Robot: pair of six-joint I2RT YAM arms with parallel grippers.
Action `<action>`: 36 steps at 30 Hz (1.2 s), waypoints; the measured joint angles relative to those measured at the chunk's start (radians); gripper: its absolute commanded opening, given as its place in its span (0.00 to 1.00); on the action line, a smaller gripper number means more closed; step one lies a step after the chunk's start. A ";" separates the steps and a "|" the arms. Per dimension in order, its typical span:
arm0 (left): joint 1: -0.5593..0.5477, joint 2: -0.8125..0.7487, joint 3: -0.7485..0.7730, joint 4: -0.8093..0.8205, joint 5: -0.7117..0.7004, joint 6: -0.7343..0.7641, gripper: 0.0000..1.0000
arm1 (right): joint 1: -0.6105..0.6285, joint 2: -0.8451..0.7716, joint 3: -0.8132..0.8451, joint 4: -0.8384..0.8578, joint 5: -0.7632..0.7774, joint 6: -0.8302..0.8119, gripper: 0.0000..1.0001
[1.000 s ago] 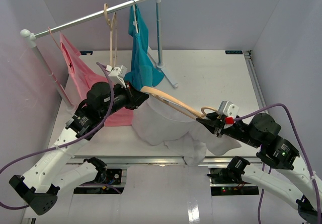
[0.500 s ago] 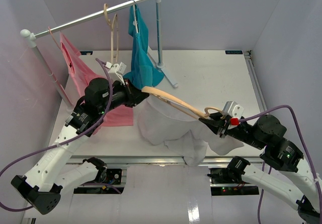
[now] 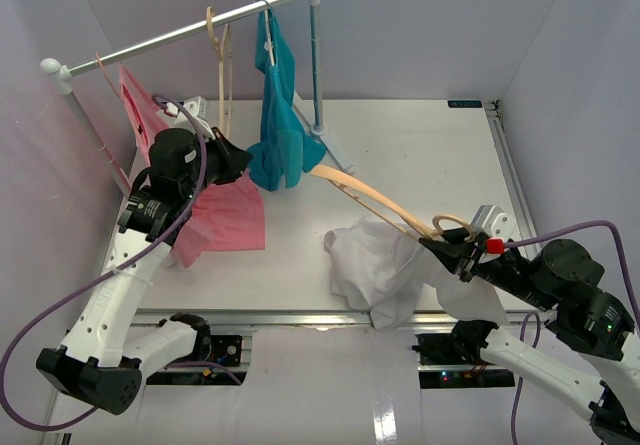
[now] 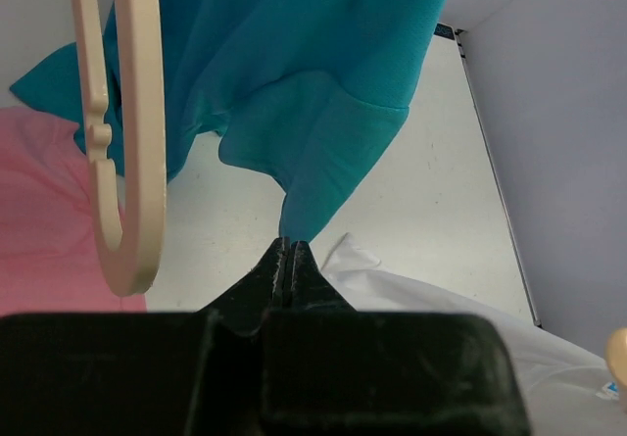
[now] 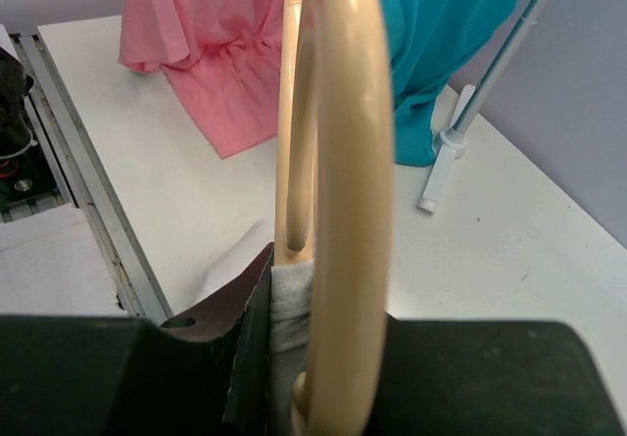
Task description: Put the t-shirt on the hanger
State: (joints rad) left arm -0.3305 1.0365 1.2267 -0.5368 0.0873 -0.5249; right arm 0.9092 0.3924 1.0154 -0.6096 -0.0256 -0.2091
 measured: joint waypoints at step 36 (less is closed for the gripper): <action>-0.033 -0.331 -0.952 1.150 0.752 -0.509 0.54 | -0.001 0.226 -0.008 0.358 -0.614 -0.065 0.08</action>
State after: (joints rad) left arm -0.3635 0.7051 0.2745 0.6134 0.8391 -1.0339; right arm 0.9081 0.6183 1.0078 -0.2517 -0.6400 -0.2744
